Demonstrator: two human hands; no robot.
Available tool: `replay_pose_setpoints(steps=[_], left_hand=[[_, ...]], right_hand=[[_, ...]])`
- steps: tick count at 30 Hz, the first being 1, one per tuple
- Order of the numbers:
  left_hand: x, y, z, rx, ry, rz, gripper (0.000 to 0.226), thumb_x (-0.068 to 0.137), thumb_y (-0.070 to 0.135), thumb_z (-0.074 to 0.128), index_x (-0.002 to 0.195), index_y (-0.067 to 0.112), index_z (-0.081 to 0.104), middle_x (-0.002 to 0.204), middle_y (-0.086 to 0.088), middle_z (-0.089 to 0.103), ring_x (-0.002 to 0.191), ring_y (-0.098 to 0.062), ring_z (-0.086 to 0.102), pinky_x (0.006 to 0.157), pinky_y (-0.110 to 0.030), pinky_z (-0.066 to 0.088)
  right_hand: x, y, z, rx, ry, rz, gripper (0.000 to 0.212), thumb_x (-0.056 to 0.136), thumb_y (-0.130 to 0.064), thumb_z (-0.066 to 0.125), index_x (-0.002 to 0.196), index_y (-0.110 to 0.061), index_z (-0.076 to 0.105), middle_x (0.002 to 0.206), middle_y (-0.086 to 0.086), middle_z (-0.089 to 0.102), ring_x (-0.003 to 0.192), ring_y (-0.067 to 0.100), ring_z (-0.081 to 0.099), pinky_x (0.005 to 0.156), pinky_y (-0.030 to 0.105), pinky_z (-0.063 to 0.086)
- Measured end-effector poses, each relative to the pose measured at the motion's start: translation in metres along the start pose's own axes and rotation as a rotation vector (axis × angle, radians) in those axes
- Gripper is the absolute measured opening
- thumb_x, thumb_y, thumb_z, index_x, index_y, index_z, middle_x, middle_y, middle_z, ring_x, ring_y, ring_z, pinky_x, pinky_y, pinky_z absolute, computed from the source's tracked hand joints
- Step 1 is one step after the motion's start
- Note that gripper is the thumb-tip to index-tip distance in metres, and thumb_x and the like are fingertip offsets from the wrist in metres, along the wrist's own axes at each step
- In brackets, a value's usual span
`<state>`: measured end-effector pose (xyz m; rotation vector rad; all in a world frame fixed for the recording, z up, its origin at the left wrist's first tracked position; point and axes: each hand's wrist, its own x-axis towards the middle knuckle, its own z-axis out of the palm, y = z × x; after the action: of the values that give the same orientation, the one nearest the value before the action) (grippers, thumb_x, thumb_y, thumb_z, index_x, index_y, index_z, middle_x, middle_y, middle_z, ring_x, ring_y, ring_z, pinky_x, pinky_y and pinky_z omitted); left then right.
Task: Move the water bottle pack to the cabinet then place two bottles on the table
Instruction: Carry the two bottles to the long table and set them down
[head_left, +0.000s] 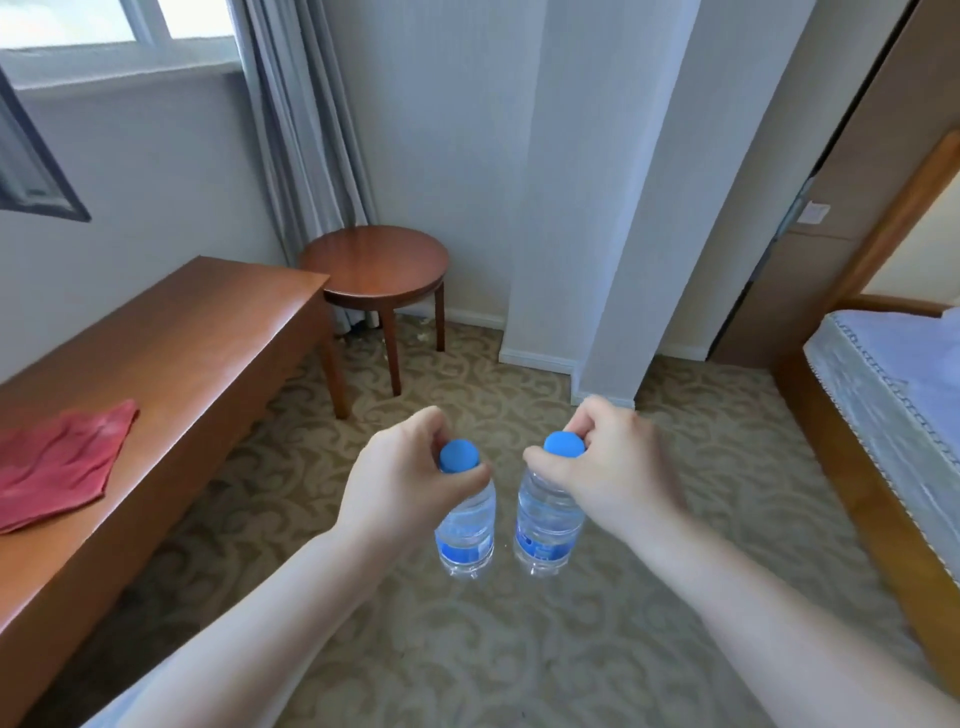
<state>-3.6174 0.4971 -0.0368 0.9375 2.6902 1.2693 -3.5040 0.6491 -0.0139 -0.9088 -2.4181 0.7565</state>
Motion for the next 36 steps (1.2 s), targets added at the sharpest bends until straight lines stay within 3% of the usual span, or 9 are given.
replay_pose_setpoints(steps=[5,10,17,23,30,36], left_hand=[[0.069,-0.007,0.017,-0.011,0.062,-0.083,0.044,0.061,0.047,0.076,0.063,0.017,0.044,0.053,0.001,0.057,0.046,-0.010,0.040,0.047,-0.029,0.037],[0.164,-0.029,0.041,0.081,0.020,-0.054,0.046,0.059,0.047,0.076,0.059,0.021,0.038,0.049,0.006,0.051,0.045,-0.008,0.037,0.046,-0.025,0.033],[0.283,-0.055,0.051,0.112,0.028,-0.090,0.043,0.059,0.046,0.075,0.062,0.021,0.041,0.054,0.003,0.056,0.048,-0.011,0.042,0.047,-0.030,0.037],[0.380,-0.070,0.065,0.059,0.112,-0.139,0.042,0.057,0.047,0.076,0.062,0.018,0.046,0.051,0.005,0.054,0.047,-0.010,0.042,0.045,-0.029,0.037],[0.470,-0.098,0.086,0.114,0.256,-0.288,0.043,0.059,0.047,0.077,0.062,0.018,0.045,0.051,0.006,0.049,0.047,-0.009,0.037,0.045,-0.027,0.033],[0.522,-0.124,0.081,0.118,0.415,-0.460,0.042,0.063,0.043,0.078,0.065,0.015,0.047,0.055,-0.001,0.056,0.050,-0.013,0.040,0.047,-0.037,0.040]], right_hand=[[0.095,0.002,0.023,-0.012,-0.062,-0.062,0.037,0.054,-0.044,0.076,0.061,-0.019,0.051,0.054,-0.007,0.059,0.056,0.008,0.054,0.044,0.023,0.030],[0.184,0.008,0.060,0.038,-0.074,-0.060,0.037,0.054,-0.047,0.077,0.060,-0.020,0.051,0.052,-0.008,0.056,0.053,0.006,0.052,0.044,0.023,0.031],[0.299,-0.007,0.102,0.095,-0.113,-0.089,0.038,0.057,-0.043,0.079,0.059,-0.022,0.048,0.051,-0.009,0.053,0.051,0.007,0.049,0.045,0.025,0.031],[0.404,-0.012,0.137,0.097,-0.171,-0.138,0.036,0.059,-0.041,0.078,0.062,-0.019,0.050,0.055,-0.008,0.057,0.054,0.010,0.051,0.045,0.025,0.035],[0.522,-0.020,0.197,0.111,-0.351,-0.350,0.036,0.058,-0.044,0.075,0.063,-0.019,0.050,0.054,-0.007,0.057,0.054,0.012,0.054,0.044,0.023,0.034],[0.603,-0.053,0.253,0.137,-0.494,-0.483,0.036,0.061,-0.042,0.077,0.063,-0.020,0.048,0.055,-0.004,0.059,0.055,0.013,0.055,0.045,0.026,0.035]])
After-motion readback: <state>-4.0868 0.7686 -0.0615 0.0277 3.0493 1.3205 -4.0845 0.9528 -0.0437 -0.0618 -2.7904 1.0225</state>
